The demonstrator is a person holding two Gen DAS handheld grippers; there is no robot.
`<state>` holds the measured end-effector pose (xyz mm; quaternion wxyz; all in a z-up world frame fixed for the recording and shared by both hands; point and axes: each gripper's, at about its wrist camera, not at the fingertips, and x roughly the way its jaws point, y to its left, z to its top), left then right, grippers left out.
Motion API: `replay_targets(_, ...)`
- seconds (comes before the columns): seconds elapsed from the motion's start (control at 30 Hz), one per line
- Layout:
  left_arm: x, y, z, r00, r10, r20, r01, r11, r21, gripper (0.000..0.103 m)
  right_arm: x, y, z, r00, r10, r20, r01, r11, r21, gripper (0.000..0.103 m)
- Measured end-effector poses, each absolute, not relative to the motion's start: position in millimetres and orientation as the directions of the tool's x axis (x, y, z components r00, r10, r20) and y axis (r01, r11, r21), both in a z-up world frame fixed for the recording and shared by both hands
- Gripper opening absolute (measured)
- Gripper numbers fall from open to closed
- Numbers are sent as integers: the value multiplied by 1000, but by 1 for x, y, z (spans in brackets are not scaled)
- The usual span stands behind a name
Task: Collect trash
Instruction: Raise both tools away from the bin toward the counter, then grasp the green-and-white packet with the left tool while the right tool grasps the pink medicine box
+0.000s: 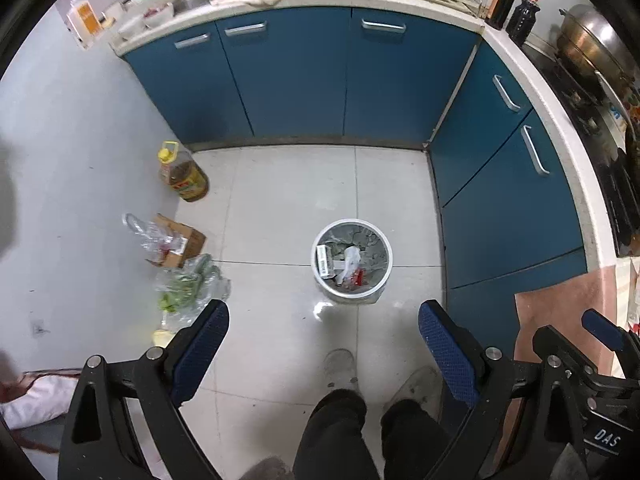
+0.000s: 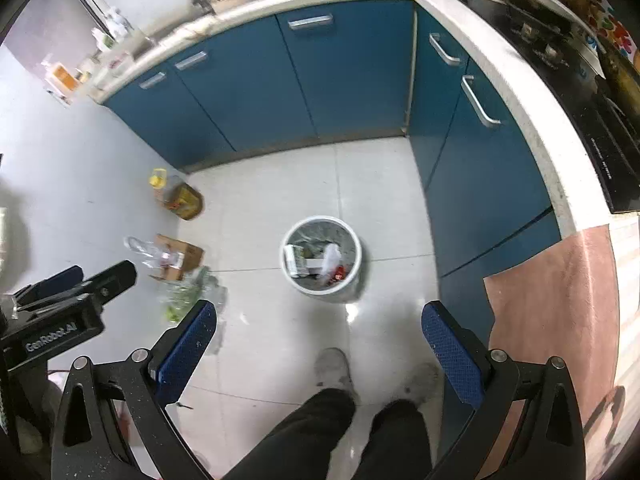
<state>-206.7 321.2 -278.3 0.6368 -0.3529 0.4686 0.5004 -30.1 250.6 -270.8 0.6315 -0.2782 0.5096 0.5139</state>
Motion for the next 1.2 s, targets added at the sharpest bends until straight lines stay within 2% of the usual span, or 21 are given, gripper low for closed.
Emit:
replay_targets(0.2, -180, 300, -231, 37, 412, -910, -955, 284, 89, 97, -9, 220, -224, -120, 468, -875, -888, 344, 306, 103)
replay_targets(0.37, -119, 286, -189, 78, 502, -861, -923, 363, 127, 97, 49, 181, -181, -69, 576, -814, -824, 428, 372, 103)
replay_targets(0.53, -13, 255, -163, 156, 545, -824, -844, 507, 176, 97, 141, 112, -162, 47, 607, -793, -710, 579, 401, 103)
replay_targets(0.67, 96, 214, -169, 198, 553, -810, -697, 660, 280, 97, 233, 32, -170, 150, 550, -821, -550, 737, 393, 103)
replay_targets(0.73, 149, 193, -179, 224, 539, -812, -631, 715, 301, 97, 277, -5, -181, 185, 504, -844, -453, 806, 381, 103)
replay_targets(0.8, 194, 180, -194, 241, 487, -839, -591, 759, 271, 97, 333, -52, -201, 202, 453, -868, -305, 872, 383, 103)
replay_targets(0.97, 293, 170, -244, 219, 264, -939, -578, 811, 93, 97, 454, -127, -261, 161, 441, -883, 47, 890, 453, 103)
replay_targets(1.07, 335, 166, -272, 187, 179, -966, -580, 814, 39, 97, 494, -132, -283, 154, 434, -887, 134, 881, 454, 103)
replay_targets(1.2, 363, 159, -291, 149, 160, -976, -584, 811, 44, 97, 529, -109, -323, 66, 414, -908, 228, 880, 417, 103)
